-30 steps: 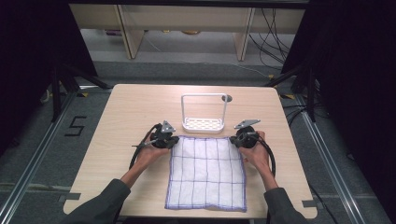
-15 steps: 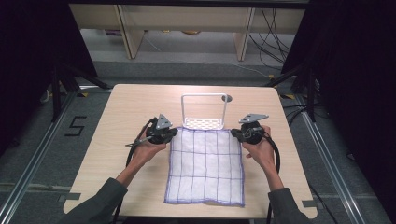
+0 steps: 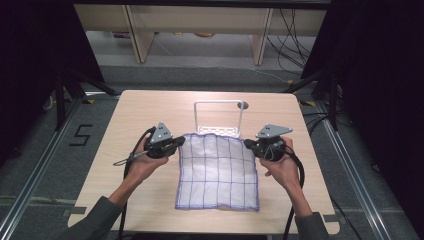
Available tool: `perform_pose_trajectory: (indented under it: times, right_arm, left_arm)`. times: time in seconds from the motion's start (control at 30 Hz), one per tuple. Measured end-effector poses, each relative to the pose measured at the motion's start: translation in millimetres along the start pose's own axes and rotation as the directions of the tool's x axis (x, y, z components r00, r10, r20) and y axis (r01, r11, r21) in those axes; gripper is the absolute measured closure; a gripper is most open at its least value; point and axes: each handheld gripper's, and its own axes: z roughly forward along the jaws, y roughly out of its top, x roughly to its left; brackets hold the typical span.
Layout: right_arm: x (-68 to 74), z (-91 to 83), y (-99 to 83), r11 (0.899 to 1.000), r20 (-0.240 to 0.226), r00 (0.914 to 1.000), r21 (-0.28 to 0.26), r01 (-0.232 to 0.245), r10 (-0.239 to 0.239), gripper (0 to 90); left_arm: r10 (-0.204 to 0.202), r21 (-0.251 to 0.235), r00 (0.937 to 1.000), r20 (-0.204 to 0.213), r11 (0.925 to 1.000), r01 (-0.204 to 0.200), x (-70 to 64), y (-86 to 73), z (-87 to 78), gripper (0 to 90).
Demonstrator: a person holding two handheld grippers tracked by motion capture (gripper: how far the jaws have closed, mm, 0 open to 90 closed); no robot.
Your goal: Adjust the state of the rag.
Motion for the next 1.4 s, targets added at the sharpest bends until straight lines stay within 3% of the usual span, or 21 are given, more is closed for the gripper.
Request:
perform_pose_trajectory:
  times: [0.2, 0.27, 0.47, 0.63, 0.7, 1.0, 1.03, 1.07, 1.1, 1.27, 1.3, 1.37, 1.4]
  right_arm:
    - [15.0, -16.2, -10.9, 1.000, -0.024, 0.9997, 0.010, 0.002, -0.002, 87.1]
    - [16.8, -21.0, -15.0, 1.000, -0.011, 0.9997, 0.001, 0.022, -0.022, 87.1]
    - [24.3, -31.0, -26.9, 1.000, -0.017, 0.9996, 0.001, 0.023, -0.023, 87.1]
    - [35.1, -34.7, -39.7, 0.999, -0.033, 0.9990, 0.017, 0.031, -0.031, 87.1]
    - [39.0, -35.6, -45.4, 0.999, -0.047, 0.9981, 0.021, 0.041, -0.040, 87.0]
    - [54.9, -32.9, -69.8, 0.995, -0.073, 0.9961, 0.084, 0.056, -0.050, 86.7]
    - [56.3, -32.6, -72.6, 0.994, -0.082, 0.9959, 0.095, 0.046, -0.038, 86.7]
    - [56.3, -32.6, -72.6, 0.994, -0.082, 0.9959, 0.095, 0.046, -0.038, 86.7]
    - [57.9, -32.4, -76.9, 0.993, -0.088, 0.9953, 0.104, 0.049, -0.040, 86.6]
    - [64.0, -34.7, -82.1, 0.992, -0.090, 0.9942, 0.109, 0.068, -0.058, 86.2]
    - [67.7, -35.6, -85.1, 0.990, -0.089, 0.9939, 0.121, 0.075, -0.064, 86.2]
    - [70.6, -37.3, -88.3, 0.988, -0.099, 0.9930, 0.132, 0.077, -0.064, 85.9]
    - [70.6, -37.4, -89.3, 0.988, -0.097, 0.9926, 0.128, 0.085, -0.073, 85.9]
  left_arm:
    - [0.037, -0.004, 0.9985, 0.041, 0.9993, -0.037, -20.7, -12.2, -19.6, 87.5]
    - [0.042, -0.003, 0.9980, 0.046, 0.9991, -0.042, -24.2, -15.1, -24.0, 87.5]
    - [0.007, -0.012, 0.9947, 0.103, 0.9999, -0.006, -32.9, -26.2, -35.5, 87.3]
    - [0.029, 0.007, 0.9924, 0.120, 0.9995, -0.030, -43.9, -37.0, -42.7, 87.2]
    - [0.029, 0.020, 0.9876, 0.155, 0.9993, -0.032, -50.0, -43.3, -43.2, 87.2]
    - [0.040, 0.078, 0.9800, 0.195, 0.9954, -0.056, -65.7, -67.1, -41.6, 87.0]
    - [0.066, 0.090, 0.9743, 0.215, 0.9922, -0.087, -69.0, -71.4, -42.3, 86.9]
    - [0.066, 0.090, 0.9743, 0.215, 0.9922, -0.087, -69.0, -71.4, -42.3, 86.8]
    - [0.103, 0.121, 0.9698, 0.221, 0.9838, -0.132, -72.3, -74.4, -44.3, 86.7]
    - [0.072, 0.110, 0.9717, 0.225, 0.9891, -0.099, -77.3, -81.8, -40.8, 86.6]
    - [0.091, 0.118, 0.9674, 0.236, 0.9855, -0.122, -77.7, -83.3, -40.5, 86.6]
    - [0.109, 0.118, 0.9669, 0.231, 0.9832, -0.139, -81.0, -85.4, -41.0, 86.3]
    - [0.118, 0.121, 0.9629, 0.243, 0.9811, -0.151, -82.9, -86.1, -42.0, 86.2]
